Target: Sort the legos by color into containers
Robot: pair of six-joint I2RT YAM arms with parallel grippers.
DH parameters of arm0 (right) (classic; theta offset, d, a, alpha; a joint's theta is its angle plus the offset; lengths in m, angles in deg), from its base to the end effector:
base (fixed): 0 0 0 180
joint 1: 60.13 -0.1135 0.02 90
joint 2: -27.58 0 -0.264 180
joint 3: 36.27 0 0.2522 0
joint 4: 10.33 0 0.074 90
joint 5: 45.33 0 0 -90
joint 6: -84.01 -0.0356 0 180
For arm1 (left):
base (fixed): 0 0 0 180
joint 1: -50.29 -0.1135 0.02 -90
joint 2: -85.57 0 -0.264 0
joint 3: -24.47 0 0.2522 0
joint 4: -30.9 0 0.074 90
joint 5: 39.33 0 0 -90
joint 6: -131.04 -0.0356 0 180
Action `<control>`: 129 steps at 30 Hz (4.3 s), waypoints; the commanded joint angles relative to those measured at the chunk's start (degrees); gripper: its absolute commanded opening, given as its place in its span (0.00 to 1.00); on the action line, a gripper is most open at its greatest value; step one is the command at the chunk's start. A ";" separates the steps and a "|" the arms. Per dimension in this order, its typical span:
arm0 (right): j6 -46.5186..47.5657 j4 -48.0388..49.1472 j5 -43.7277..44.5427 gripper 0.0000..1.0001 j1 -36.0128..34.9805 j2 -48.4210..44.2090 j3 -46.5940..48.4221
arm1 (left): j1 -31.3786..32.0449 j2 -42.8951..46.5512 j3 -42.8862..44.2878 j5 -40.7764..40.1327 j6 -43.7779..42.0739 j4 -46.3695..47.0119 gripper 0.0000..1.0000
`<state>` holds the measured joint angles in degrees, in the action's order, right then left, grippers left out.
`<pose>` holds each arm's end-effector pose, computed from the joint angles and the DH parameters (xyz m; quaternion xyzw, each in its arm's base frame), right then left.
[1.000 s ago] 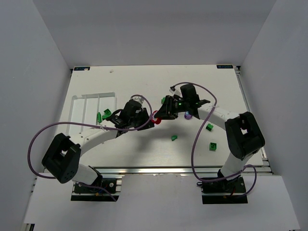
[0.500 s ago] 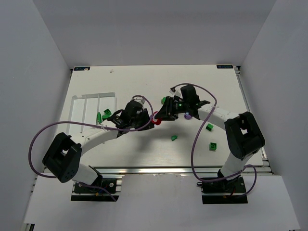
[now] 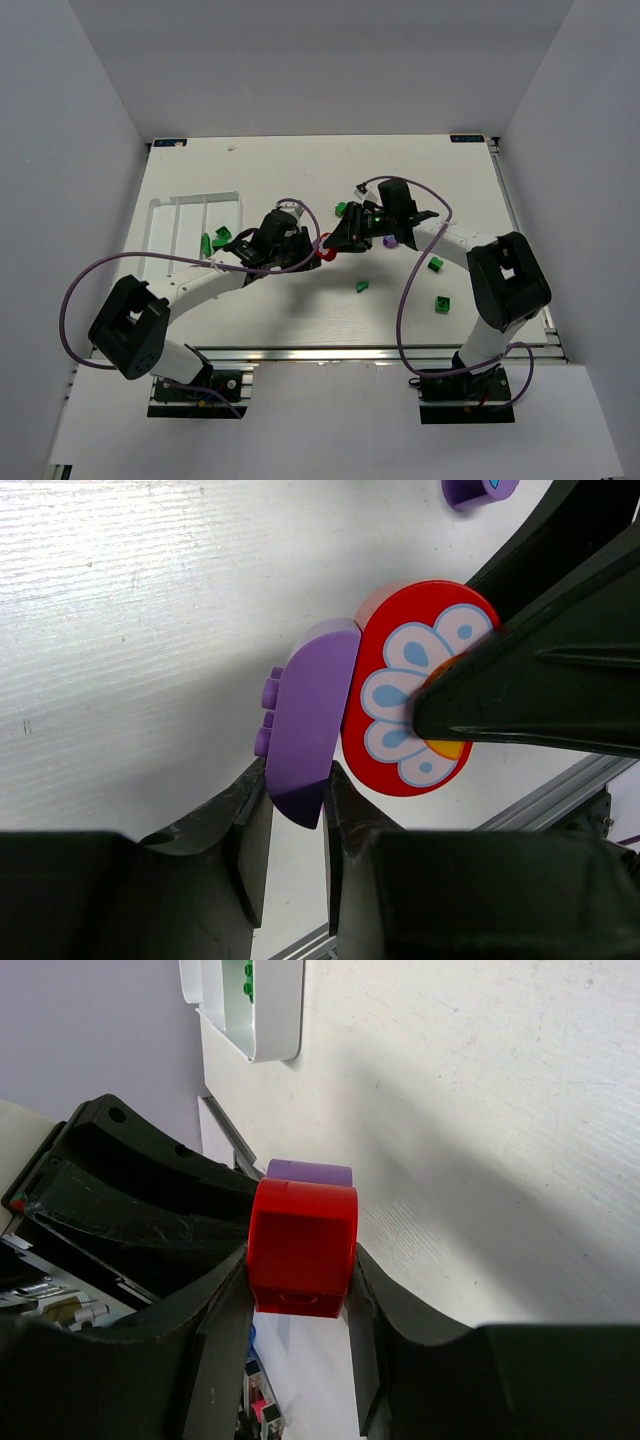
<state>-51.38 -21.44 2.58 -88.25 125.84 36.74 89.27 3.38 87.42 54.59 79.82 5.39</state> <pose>0.3123 0.1940 0.2076 -0.0351 0.8478 0.5087 0.1456 0.2317 -0.1906 0.2148 0.0148 0.9225 -0.2659 0.2795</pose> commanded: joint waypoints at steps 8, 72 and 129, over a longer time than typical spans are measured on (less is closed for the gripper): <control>-0.67 1.03 -2.12 0.00 1.84 -0.26 -1.06 | -0.57 1.24 -1.20 -2.52 -1.78 -1.70 0.10; 35.72 -26.82 2.18 0.00 2.02 -2.46 14.58 | -54.36 -14.48 22.18 -28.89 -26.13 -28.60 0.36; 31.14 22.22 36.46 0.24 -36.04 54.49 72.77 | -53.31 21.90 27.54 6.10 4.46 -41.42 0.98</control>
<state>-21.30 -3.71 36.81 -124.95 178.88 107.12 35.79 24.67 112.62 60.21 85.07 -34.15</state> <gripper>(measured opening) 0.434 0.982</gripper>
